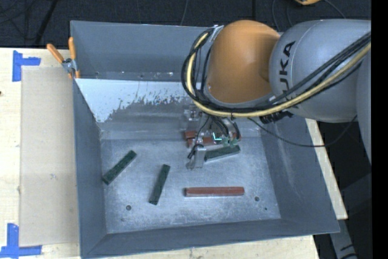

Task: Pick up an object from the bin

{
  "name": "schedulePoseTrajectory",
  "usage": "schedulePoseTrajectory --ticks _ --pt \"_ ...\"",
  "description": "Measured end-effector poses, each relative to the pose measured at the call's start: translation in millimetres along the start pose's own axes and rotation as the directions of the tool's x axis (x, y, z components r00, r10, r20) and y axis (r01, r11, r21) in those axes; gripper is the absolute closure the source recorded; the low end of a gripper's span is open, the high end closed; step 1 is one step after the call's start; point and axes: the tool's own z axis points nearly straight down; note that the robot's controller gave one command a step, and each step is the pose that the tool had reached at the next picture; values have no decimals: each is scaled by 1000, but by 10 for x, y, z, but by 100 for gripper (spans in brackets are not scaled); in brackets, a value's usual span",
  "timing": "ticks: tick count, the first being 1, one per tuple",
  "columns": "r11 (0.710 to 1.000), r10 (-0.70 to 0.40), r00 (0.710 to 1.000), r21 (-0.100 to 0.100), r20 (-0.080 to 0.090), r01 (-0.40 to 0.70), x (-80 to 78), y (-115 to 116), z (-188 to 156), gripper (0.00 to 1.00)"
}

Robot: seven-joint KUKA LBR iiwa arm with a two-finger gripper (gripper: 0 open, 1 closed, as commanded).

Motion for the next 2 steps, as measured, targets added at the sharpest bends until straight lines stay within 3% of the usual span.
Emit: schedulePoseTrajectory --ticks 1,2 --pt "1000 2 1000 -1 8 -2 -16 -5 -47 0" --pt "1000 -29 999 -1 14 29 -74 -134 476 0"
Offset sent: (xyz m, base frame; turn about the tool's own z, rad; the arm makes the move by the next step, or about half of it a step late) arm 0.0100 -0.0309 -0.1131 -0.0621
